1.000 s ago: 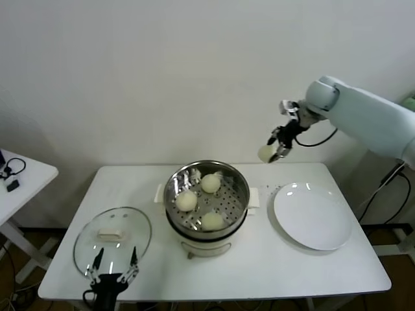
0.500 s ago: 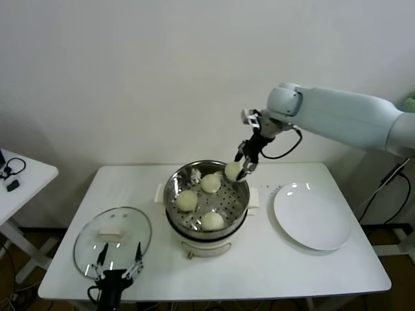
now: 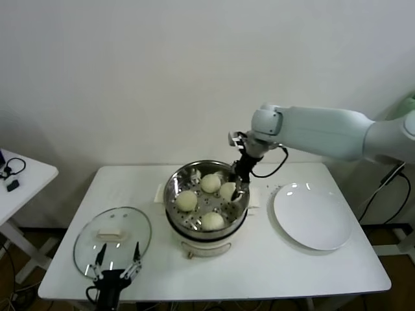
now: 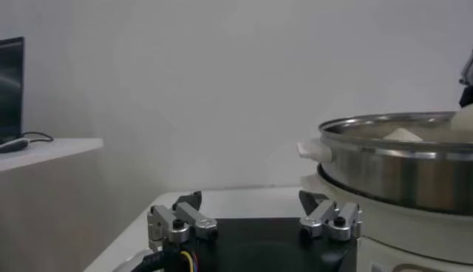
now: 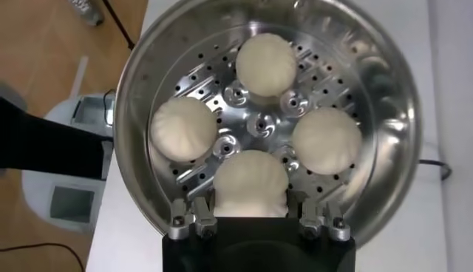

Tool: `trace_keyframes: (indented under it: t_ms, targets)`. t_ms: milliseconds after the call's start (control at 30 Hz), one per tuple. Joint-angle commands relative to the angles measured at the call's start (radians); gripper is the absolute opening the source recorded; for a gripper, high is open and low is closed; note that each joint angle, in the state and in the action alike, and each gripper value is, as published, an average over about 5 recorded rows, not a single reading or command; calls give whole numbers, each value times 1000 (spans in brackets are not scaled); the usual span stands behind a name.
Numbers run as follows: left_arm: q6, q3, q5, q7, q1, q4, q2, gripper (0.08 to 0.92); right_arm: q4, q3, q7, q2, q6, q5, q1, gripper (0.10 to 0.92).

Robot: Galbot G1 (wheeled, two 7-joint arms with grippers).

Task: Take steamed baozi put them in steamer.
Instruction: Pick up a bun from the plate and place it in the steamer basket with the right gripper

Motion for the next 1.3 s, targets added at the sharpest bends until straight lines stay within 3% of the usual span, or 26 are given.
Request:
trace_keyframes:
  t_ms: [33, 467, 967, 1300]
  targets:
    - [3, -4, -9, 0, -6, 10, -1, 823, -41, -14, 1, 39, -3, -13, -61, 636]
    - [16, -14, -38, 2, -30, 21, 11, 823, -154, -6, -42, 69, 28, -95, -81, 636]
    - [24, -13, -39, 2, -45, 28, 16, 823, -152, 7, -45, 84, 37, -97, -94, 640]
    - [27, -12, -35, 2, -48, 24, 15, 823, -102, 24, -57, 72, 41, -49, -56, 817]
